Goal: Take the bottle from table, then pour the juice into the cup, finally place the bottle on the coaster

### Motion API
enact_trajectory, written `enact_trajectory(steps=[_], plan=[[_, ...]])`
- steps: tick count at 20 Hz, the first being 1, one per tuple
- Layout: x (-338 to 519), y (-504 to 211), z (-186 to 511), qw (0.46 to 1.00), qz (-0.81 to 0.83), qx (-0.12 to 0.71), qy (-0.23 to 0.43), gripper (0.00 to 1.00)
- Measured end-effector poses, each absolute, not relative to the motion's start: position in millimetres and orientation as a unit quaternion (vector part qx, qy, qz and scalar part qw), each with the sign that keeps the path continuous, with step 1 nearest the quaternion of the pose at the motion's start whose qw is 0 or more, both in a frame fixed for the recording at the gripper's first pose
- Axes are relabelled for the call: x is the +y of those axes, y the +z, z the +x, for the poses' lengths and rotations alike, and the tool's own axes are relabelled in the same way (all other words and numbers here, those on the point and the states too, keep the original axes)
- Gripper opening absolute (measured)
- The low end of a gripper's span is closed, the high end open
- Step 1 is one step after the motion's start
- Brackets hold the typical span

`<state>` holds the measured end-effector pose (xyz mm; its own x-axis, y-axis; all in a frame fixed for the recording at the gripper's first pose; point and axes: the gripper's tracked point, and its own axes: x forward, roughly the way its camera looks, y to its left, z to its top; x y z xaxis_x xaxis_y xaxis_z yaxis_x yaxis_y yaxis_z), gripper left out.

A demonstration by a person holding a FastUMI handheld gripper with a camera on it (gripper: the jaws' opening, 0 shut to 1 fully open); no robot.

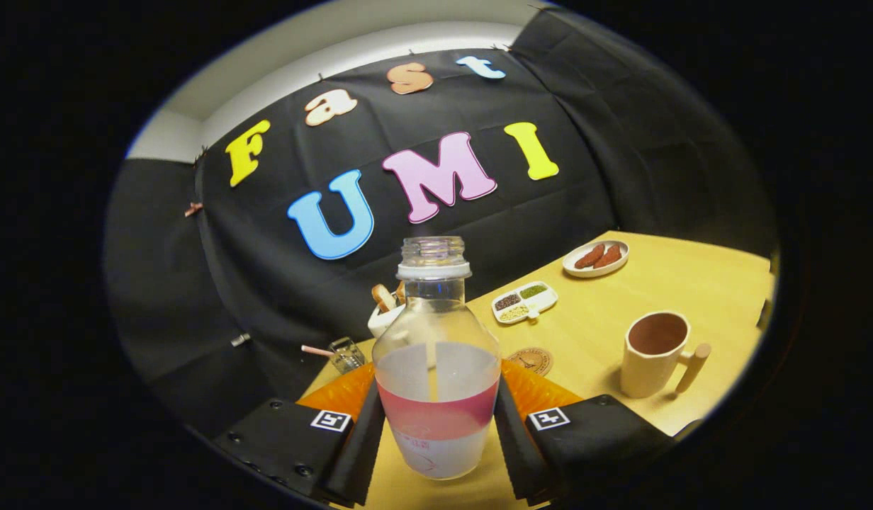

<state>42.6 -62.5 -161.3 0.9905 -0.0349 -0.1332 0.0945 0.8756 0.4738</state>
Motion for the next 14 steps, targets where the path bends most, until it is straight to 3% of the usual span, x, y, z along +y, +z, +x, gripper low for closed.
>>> enact_trajectory(steps=[14], plan=[[-102.7,-167.4,35.0,0.895,0.433,0.11,-0.012,0.76]])
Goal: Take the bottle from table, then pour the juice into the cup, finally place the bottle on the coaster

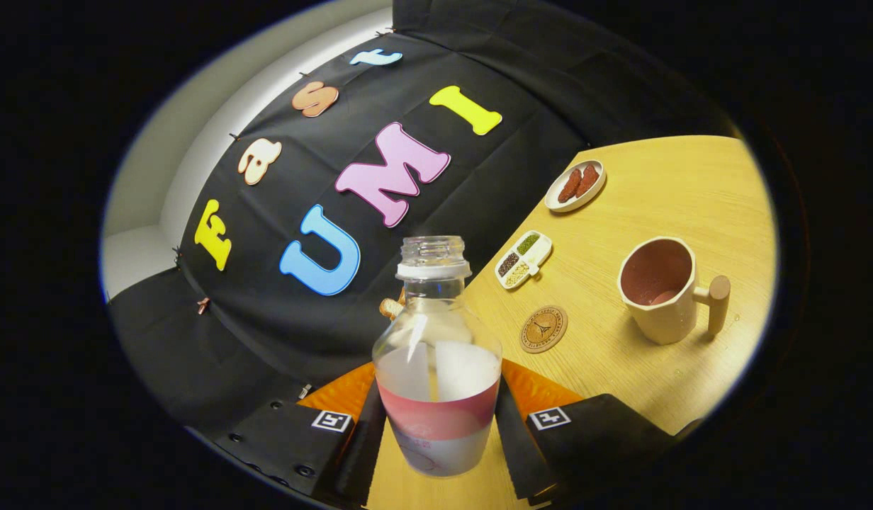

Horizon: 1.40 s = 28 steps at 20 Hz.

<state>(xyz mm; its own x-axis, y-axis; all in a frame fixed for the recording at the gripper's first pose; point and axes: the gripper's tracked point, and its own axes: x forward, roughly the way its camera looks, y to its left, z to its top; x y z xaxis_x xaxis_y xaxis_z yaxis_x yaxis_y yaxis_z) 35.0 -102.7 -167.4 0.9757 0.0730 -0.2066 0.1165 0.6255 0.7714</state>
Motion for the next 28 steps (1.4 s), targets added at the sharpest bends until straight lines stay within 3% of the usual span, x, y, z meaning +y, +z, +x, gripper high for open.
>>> enact_trajectory(steps=[18,28], plan=[[-124.0,-178.7,19.5,0.816,0.559,0.144,0.002,0.76],[-146.7,-194.3,35.9,0.744,0.652,0.146,-0.017,0.75]])
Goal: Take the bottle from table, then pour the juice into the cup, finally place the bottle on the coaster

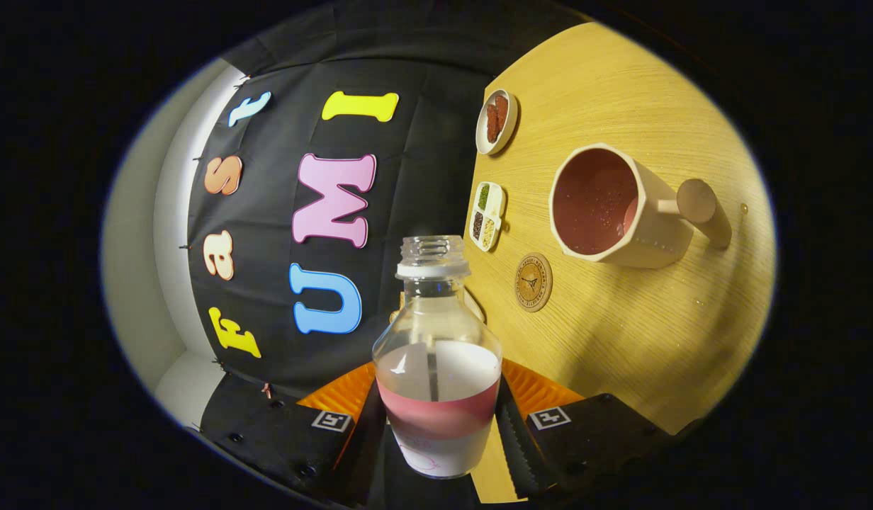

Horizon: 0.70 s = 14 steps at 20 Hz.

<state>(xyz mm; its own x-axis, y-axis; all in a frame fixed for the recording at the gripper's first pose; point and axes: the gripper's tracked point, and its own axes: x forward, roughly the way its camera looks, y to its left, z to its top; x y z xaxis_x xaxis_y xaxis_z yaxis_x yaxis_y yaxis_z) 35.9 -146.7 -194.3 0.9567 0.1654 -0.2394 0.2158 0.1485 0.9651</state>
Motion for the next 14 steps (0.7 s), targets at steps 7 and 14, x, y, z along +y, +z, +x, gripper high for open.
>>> enact_trajectory(steps=[7,14], plan=[[-163.0,-201.1,40.2,0.703,0.696,0.138,-0.04,0.75],[-165.2,-211.1,39.8,0.664,0.732,0.143,-0.055,0.75]])
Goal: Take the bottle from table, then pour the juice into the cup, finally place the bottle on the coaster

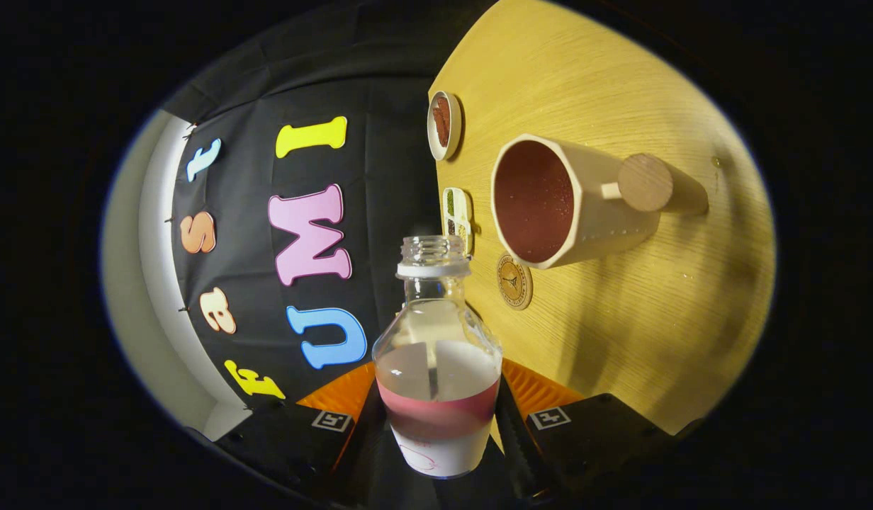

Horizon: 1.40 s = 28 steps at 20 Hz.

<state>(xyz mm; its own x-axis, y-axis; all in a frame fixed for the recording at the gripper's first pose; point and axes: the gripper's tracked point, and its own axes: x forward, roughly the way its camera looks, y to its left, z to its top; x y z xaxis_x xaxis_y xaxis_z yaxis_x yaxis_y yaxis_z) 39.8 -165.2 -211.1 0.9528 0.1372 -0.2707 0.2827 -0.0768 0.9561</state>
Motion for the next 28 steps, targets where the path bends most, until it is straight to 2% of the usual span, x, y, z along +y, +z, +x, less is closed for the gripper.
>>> enact_trajectory(steps=[16,28], plan=[[-175.3,-203.3,48.7,0.589,0.796,0.128,-0.056,0.75],[-171.7,-197.9,58.8,0.56,0.817,0.128,-0.051,0.75]])
